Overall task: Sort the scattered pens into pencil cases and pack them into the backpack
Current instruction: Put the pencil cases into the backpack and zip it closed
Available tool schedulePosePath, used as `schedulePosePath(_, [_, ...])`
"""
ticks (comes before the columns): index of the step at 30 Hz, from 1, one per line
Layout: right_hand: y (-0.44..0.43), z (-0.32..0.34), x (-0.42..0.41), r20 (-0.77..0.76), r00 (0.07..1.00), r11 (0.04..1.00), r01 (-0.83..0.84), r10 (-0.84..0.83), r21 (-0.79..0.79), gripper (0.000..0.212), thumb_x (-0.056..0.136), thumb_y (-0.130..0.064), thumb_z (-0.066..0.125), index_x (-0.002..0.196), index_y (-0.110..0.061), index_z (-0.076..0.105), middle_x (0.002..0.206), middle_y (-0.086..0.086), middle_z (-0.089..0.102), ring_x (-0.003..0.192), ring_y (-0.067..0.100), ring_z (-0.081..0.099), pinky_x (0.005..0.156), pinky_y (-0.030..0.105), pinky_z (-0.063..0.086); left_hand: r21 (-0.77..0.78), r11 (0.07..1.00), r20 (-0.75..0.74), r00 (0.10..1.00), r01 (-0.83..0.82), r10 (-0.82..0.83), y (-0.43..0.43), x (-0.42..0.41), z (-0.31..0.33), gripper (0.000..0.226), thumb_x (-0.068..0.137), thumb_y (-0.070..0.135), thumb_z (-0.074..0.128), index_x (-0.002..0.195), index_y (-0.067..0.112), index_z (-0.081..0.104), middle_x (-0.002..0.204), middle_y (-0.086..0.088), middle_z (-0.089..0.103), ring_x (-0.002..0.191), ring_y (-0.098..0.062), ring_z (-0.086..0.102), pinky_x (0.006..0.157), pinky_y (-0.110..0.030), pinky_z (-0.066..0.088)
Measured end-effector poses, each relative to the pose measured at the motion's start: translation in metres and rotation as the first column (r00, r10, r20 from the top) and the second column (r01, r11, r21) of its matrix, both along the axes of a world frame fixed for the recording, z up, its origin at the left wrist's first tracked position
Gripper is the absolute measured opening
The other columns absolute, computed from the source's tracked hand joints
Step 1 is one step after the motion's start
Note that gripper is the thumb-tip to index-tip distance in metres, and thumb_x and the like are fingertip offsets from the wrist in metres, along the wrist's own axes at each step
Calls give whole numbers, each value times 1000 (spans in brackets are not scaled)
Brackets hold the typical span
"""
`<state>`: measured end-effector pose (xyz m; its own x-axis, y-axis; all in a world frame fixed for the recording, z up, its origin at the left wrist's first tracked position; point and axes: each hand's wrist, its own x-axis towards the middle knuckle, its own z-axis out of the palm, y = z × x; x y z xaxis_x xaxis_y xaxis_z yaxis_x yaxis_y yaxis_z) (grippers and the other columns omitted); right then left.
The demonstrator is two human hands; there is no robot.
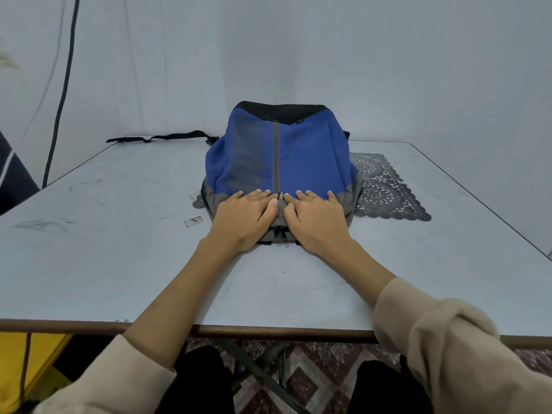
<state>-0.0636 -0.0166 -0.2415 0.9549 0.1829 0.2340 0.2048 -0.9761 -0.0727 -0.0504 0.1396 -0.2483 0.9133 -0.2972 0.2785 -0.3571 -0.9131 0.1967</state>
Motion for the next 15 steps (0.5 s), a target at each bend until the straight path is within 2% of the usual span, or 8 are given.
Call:
schedulePosePath(5, [-4, -1, -11, -16, 1000, 999, -23, 22, -46, 51, 104, -34, 13, 152, -24, 29, 156, 3, 33, 145, 19, 25, 119, 48, 4, 4, 1000, -20, 1000, 14, -14, 3, -15, -2, 70, 90, 46, 4, 149, 25, 37, 155, 7, 36, 145, -6, 25, 121, -33, 9])
schedulePosePath(8, [-6, -2, -22, -28, 999, 997, -20, 19, -68, 62, 98, -40, 0, 153, -26, 22, 158, 3, 27, 147, 19, 19, 119, 46, -1, -16, 1000, -18, 1000, 18, -18, 6, -32, -3, 77, 89, 53, 0, 151, 22, 32, 157, 8, 31, 146, -6, 20, 121, -32, 3])
schedulePosePath(11, [-8, -4, -34, -29, 999, 1000, -21, 20, -7, 65, 96, -48, 0, 154, -26, 21, 160, 2, 23, 149, 19, 12, 120, 44, -4, -63, 998, -17, 1000, 12, -13, 9, -54, -5, 90, 79, 59, -8, 153, 22, 26, 159, 9, 26, 147, -6, 14, 120, -29, -1])
schedulePosePath(14, [-11, -5, -59, -33, 998, 993, -54, 58, 107, 79, 86, -60, -6, 154, -26, 16, 162, -1, 13, 150, 13, 3, 120, 39, -6, -125, 992, 34, 999, -16, 21, 6, -90, -14, 84, 81, 61, -3, 155, 25, 14, 162, 12, 9, 148, -2, -2, 121, -27, -5])
schedulePosePath(15, [-10, -7, -72, 12, 997, 986, -71, 70, 148, 80, 86, -62, -5, 154, -25, 16, 162, -1, 12, 149, 12, 3, 120, 39, -4, -199, 980, 33, 999, -23, 30, 0, -112, -18, 79, 84, 61, 2, 155, 27, 12, 162, 15, 4, 147, 0, -6, 121, -26, -5])
